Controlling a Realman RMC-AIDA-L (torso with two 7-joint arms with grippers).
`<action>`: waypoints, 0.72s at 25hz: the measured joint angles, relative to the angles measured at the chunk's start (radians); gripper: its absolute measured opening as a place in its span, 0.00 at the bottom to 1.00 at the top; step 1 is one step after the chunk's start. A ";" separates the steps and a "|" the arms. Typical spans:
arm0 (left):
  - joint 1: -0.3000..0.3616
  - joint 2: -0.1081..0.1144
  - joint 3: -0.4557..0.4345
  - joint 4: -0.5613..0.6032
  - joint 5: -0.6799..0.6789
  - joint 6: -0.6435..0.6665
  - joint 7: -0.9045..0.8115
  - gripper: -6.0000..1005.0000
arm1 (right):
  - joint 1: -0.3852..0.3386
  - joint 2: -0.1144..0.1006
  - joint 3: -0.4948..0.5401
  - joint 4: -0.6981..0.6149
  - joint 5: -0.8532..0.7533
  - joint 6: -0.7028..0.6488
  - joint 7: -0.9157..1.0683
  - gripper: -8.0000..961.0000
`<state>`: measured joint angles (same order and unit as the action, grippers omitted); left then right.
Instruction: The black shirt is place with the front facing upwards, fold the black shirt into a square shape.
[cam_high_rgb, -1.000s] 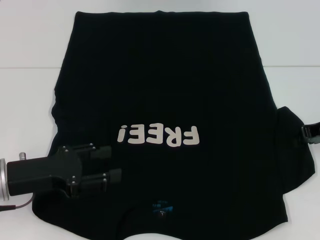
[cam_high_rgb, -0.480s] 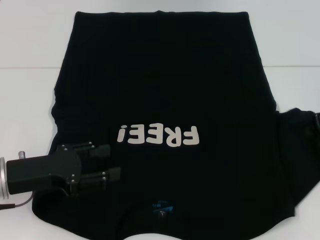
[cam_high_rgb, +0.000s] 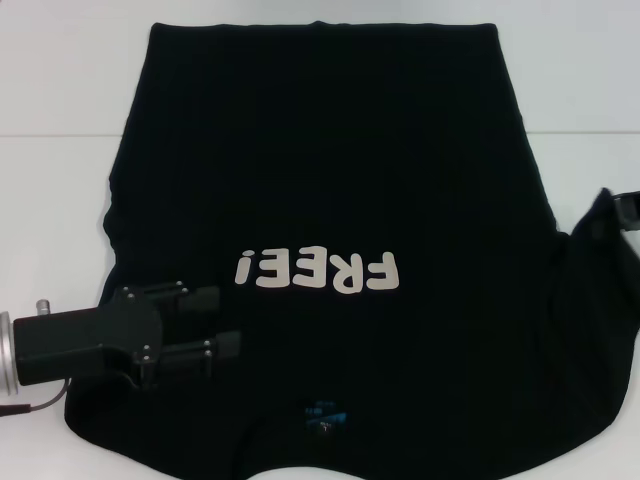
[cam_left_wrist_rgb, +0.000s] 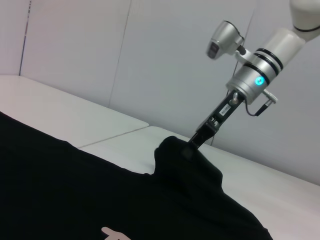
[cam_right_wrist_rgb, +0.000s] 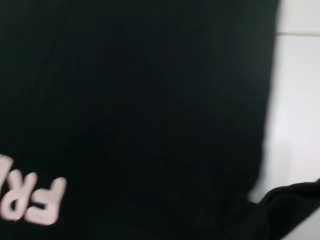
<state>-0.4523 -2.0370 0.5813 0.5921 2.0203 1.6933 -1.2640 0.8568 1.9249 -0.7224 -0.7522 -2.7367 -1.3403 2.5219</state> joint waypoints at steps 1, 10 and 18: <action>-0.001 0.000 0.000 0.000 0.000 0.000 0.000 0.70 | 0.009 0.007 -0.016 0.000 0.000 0.002 -0.002 0.05; -0.002 0.000 0.000 0.000 0.000 0.000 -0.010 0.70 | 0.104 0.089 -0.182 0.007 -0.003 0.025 -0.004 0.05; 0.004 -0.003 -0.001 0.000 -0.005 0.000 -0.018 0.70 | 0.089 0.085 -0.182 0.040 0.123 0.021 -0.036 0.10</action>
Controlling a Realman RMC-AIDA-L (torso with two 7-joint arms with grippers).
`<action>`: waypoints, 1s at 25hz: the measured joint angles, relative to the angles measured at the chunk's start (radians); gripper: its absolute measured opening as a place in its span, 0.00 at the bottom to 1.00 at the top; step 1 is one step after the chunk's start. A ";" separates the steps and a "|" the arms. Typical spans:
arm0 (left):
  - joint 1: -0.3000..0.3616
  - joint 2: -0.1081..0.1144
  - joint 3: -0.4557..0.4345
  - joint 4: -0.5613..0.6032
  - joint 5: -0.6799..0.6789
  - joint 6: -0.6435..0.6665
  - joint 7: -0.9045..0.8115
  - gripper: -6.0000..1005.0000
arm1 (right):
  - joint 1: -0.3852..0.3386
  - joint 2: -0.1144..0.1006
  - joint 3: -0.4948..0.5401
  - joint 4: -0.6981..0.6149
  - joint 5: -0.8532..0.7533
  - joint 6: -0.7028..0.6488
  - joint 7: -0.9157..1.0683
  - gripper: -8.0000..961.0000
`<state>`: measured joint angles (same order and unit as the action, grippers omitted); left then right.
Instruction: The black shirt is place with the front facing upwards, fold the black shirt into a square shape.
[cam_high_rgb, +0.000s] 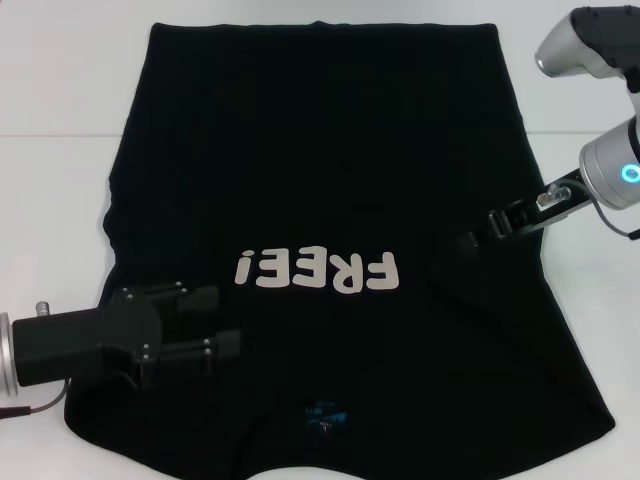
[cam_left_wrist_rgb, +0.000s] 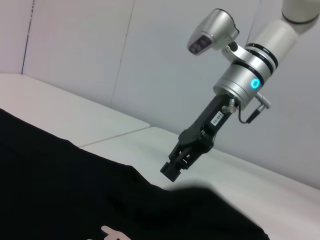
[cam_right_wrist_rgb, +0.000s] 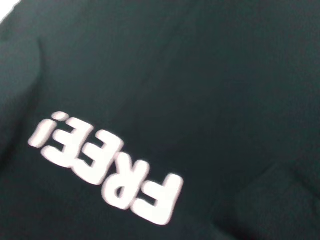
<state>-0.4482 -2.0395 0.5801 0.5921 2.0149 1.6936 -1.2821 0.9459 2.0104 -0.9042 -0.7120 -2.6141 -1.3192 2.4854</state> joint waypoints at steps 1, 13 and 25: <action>0.000 -0.001 -0.004 0.000 -0.001 0.000 -0.008 0.70 | -0.009 -0.005 0.005 0.008 0.044 -0.007 -0.022 0.11; -0.026 0.047 -0.097 -0.007 0.003 0.000 -0.449 0.70 | -0.218 -0.063 0.143 0.130 0.501 -0.164 -0.557 0.56; -0.056 0.189 -0.079 0.128 0.354 0.014 -1.021 0.70 | -0.402 0.064 0.146 0.119 0.578 -0.213 -1.219 0.90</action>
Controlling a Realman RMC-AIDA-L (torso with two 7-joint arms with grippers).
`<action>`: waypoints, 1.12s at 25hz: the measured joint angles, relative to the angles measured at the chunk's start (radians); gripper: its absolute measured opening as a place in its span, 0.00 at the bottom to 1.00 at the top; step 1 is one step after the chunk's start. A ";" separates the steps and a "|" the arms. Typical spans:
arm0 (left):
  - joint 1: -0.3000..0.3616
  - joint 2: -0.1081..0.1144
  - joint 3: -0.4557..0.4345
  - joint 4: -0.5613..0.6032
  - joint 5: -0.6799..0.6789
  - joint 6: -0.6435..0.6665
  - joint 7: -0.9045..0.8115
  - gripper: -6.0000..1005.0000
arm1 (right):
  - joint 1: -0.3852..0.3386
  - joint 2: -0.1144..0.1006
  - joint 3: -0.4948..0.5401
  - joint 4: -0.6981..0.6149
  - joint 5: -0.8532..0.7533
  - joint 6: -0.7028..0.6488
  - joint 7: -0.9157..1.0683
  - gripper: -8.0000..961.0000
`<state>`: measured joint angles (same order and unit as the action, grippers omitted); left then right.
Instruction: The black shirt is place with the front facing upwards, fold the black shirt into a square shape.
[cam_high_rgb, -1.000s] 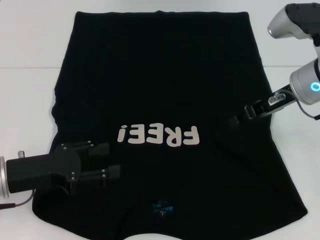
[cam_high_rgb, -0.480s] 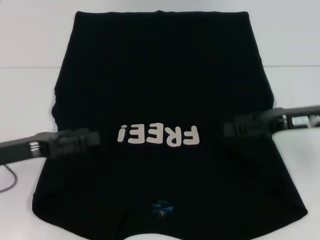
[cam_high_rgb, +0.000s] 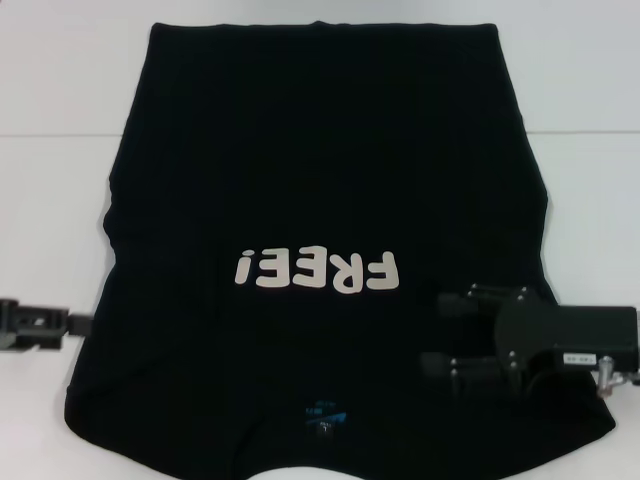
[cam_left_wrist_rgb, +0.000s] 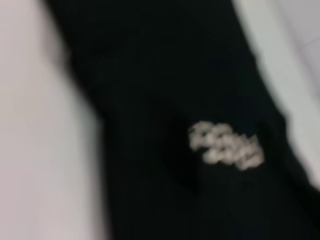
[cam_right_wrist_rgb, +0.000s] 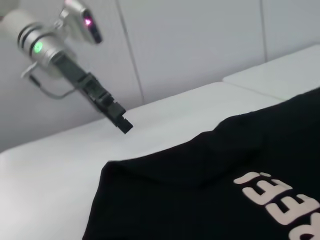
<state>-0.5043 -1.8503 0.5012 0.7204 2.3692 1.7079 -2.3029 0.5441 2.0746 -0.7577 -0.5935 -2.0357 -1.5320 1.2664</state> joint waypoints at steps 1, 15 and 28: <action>-0.007 -0.001 0.001 0.025 0.046 0.008 -0.022 0.70 | -0.004 0.006 0.001 0.003 -0.002 0.004 -0.022 0.92; -0.085 -0.031 0.024 0.035 0.314 -0.006 -0.173 0.70 | -0.013 0.011 0.005 0.024 -0.001 0.038 -0.073 0.92; -0.084 -0.062 0.017 0.002 0.303 -0.051 -0.166 0.69 | -0.014 0.012 -0.003 0.024 0.000 0.040 -0.066 0.92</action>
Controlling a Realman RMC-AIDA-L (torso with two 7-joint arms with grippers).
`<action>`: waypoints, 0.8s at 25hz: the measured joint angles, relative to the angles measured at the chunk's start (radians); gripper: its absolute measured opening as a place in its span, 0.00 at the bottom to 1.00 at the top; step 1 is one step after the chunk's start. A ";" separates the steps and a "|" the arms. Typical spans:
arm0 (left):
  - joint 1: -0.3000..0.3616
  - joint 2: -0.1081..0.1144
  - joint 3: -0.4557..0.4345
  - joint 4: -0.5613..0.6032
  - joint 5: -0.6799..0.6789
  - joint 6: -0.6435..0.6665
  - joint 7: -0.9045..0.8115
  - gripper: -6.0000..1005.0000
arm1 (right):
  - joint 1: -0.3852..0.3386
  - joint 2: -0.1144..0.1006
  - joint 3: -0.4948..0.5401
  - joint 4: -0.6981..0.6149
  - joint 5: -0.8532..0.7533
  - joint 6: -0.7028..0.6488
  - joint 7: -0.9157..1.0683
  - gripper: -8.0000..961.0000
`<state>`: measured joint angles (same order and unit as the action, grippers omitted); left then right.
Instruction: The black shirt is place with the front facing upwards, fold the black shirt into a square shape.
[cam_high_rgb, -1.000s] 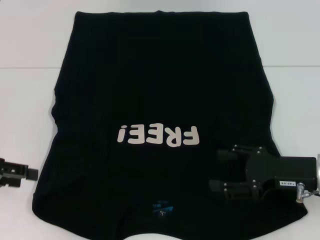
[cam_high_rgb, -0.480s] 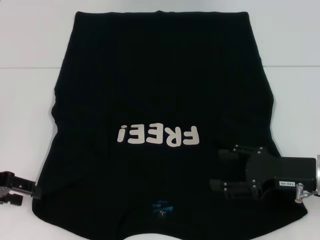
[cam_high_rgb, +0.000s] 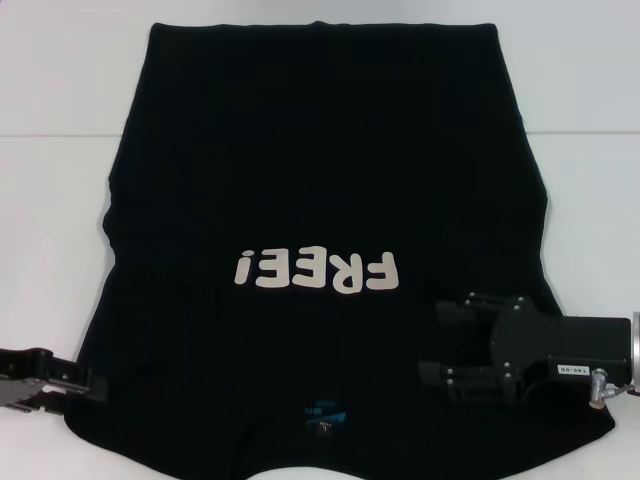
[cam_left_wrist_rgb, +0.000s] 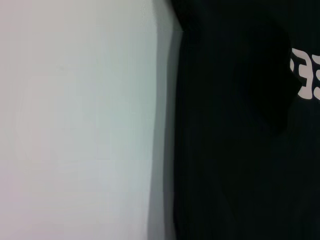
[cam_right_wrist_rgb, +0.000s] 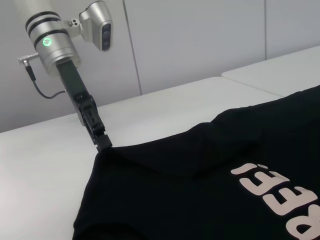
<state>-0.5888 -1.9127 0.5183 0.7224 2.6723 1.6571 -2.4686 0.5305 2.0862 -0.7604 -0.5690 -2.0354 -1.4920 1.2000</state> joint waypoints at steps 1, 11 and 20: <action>0.000 -0.002 0.001 0.000 0.000 -0.002 0.001 0.68 | 0.000 0.000 0.000 0.000 0.000 -0.002 0.000 0.92; -0.006 -0.014 0.006 0.000 0.007 -0.012 0.011 0.61 | -0.001 0.000 0.000 0.000 0.000 -0.008 0.001 0.92; -0.012 -0.015 0.008 -0.008 0.011 -0.026 0.037 0.55 | 0.004 0.000 0.005 0.000 0.000 -0.008 0.001 0.92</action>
<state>-0.6003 -1.9282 0.5262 0.7149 2.6832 1.6313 -2.4315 0.5343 2.0862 -0.7556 -0.5690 -2.0356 -1.5003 1.2013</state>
